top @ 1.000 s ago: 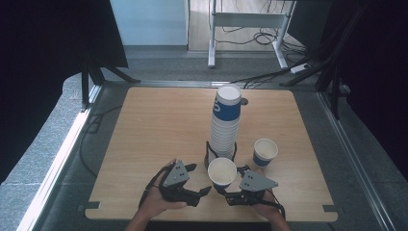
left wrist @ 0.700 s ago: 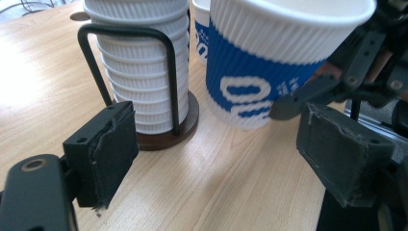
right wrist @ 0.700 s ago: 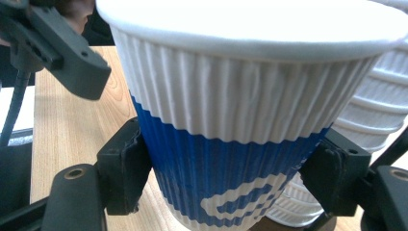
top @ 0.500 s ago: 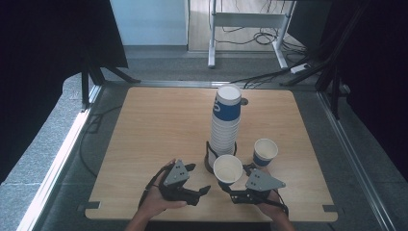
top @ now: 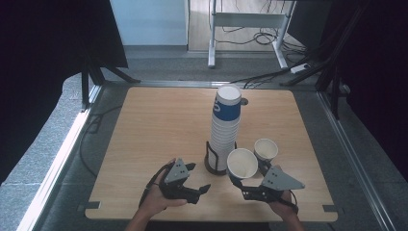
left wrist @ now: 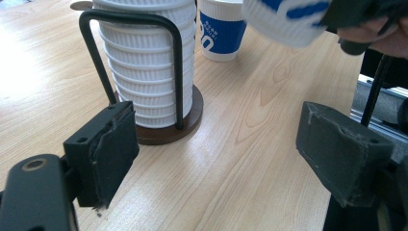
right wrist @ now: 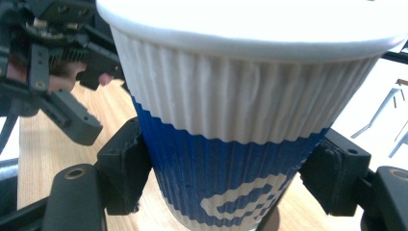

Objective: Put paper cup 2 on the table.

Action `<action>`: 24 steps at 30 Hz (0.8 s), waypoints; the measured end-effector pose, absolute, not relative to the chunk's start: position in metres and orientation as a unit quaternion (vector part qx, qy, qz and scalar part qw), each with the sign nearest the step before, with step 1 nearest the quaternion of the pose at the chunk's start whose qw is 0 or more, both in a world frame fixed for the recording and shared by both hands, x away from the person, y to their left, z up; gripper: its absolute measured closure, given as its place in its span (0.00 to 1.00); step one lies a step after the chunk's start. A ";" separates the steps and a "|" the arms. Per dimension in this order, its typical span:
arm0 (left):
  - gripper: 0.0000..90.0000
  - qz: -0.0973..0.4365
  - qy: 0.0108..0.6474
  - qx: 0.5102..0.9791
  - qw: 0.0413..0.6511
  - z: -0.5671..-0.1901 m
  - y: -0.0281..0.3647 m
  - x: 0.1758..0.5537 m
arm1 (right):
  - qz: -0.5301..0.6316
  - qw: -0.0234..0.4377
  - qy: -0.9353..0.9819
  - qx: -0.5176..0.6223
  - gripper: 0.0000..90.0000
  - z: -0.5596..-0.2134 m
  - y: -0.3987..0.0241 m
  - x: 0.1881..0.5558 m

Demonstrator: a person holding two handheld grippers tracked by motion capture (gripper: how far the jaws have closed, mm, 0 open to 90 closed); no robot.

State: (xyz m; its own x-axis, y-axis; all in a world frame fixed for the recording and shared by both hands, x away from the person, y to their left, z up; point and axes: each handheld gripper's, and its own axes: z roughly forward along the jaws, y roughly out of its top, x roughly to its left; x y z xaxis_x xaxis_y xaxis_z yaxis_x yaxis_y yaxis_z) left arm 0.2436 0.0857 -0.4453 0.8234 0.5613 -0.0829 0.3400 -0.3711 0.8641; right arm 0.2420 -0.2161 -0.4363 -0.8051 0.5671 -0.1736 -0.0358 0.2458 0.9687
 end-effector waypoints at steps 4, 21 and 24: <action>0.17 0.113 0.277 0.820 0.488 -0.446 0.086 0.245 | 0.592 0.268 0.736 0.189 0.29 -0.431 -0.229 0.241; 0.17 0.118 0.274 0.824 0.482 -0.446 0.087 0.241 | 0.597 0.325 0.689 0.251 0.29 -0.416 -0.285 0.246; 0.17 0.119 0.274 0.825 0.480 -0.447 0.087 0.242 | 0.595 0.336 0.680 0.264 0.29 -0.415 -0.296 0.248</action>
